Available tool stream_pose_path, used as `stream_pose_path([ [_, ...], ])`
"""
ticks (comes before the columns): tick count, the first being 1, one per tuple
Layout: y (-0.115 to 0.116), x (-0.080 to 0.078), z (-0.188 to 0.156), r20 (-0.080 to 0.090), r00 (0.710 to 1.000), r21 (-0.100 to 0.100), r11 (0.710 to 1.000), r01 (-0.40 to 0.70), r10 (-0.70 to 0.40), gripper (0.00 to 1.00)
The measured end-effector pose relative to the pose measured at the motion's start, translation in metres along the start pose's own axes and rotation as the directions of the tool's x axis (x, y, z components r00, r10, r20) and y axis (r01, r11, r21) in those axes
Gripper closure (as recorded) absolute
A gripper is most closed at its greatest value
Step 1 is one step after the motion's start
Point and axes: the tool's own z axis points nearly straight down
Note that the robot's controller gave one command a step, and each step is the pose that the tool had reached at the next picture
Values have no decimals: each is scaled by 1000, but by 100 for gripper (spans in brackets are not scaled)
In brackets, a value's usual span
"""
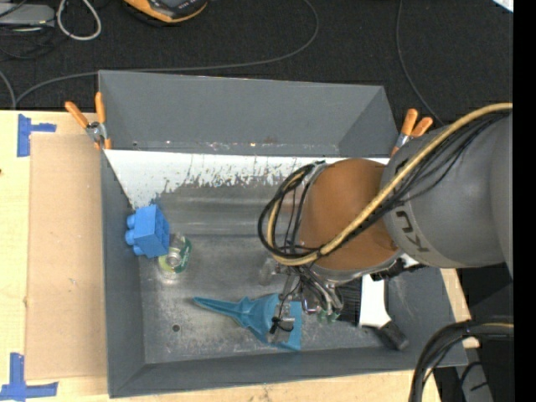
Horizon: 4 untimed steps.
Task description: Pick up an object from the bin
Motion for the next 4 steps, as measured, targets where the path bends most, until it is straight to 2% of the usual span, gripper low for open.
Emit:
stream_pose_path([
  [1,-2,15,32,-15,1000,1,1000,-21,21,0],
  [2,4,1,65,-4,998,-1,998,-71,71,0],
  [3,-24,3,77,-4,998,-1,998,-70,70,0],
  [4,-19,-9,78,-5,996,-3,996,-91,91,0],
])
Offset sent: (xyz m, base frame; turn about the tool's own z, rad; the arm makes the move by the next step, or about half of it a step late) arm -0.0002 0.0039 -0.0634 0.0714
